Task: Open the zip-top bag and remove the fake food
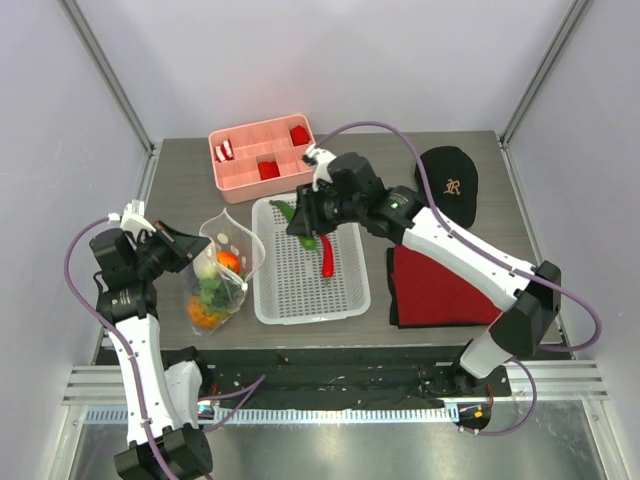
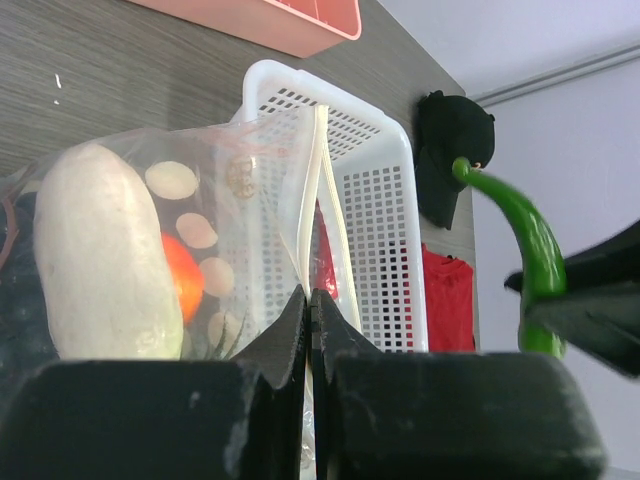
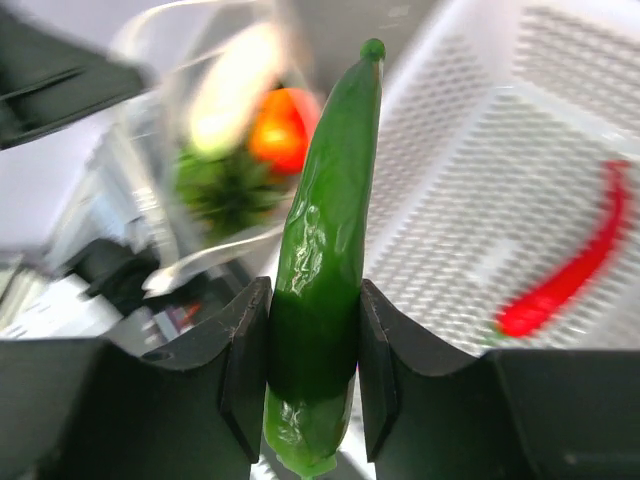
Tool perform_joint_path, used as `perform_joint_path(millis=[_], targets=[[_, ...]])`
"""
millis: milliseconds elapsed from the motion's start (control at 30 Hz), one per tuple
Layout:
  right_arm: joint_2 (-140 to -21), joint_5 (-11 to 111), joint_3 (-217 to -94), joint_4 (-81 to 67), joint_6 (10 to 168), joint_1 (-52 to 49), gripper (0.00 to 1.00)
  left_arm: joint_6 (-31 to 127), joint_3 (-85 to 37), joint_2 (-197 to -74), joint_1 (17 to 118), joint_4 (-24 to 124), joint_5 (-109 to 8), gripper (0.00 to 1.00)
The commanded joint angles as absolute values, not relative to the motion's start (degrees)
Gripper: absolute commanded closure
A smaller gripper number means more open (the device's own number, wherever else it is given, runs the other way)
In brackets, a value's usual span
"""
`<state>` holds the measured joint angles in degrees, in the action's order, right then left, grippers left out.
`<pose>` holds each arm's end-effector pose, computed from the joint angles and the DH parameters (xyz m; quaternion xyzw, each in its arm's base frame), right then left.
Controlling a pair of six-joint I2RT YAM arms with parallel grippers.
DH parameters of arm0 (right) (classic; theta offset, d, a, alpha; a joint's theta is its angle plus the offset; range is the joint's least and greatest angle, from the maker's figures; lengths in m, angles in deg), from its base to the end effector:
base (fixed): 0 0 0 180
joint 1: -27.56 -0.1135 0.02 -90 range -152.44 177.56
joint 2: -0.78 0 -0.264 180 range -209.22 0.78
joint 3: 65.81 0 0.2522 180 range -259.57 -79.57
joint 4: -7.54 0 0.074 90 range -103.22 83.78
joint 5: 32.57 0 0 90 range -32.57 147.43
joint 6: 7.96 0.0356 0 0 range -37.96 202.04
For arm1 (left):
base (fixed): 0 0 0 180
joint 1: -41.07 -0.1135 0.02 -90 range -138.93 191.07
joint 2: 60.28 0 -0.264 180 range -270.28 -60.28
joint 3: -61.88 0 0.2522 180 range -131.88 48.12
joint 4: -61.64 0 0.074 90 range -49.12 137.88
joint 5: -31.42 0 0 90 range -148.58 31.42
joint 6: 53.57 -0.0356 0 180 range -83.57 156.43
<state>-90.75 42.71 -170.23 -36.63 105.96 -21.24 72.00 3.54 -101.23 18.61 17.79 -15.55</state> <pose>0.2340 0.2810 0.3774 -0.2475 0.8306 0.3782 0.3254 0.1487 0.0352 0.3173 -0.2148 0.7853 -0.3657 0.4510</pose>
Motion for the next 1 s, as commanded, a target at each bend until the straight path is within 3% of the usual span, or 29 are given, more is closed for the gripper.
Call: perform_joint_path(millis=[0,400,500,600,967], targets=[[-91.5,52.1,-164.0,-37.1,100.9,-17.1,0.94,72.3,2.4,-101.0,18.9,18.5,-15.3,1.0],[-103.1,57.2,-158.9,-28.6,100.5,-16.1,0.55,73.0,2.2,-101.0,18.8,18.4,-14.4,1.0],[-103.0,59.8,-158.2,-28.5,100.8,-16.2,0.42,73.0,2.2,-100.5,18.8,18.3,-14.4,1.0],[-101.6,62.8,-157.5,-28.5,100.3,-16.6,0.19,72.9,2.2,-100.5,18.9,18.3,-14.4,1.0],[-95.6,60.8,-167.9,-30.7,102.4,-22.8,0.16,72.8,2.0,-100.5,18.8,18.3,-14.4,1.0]])
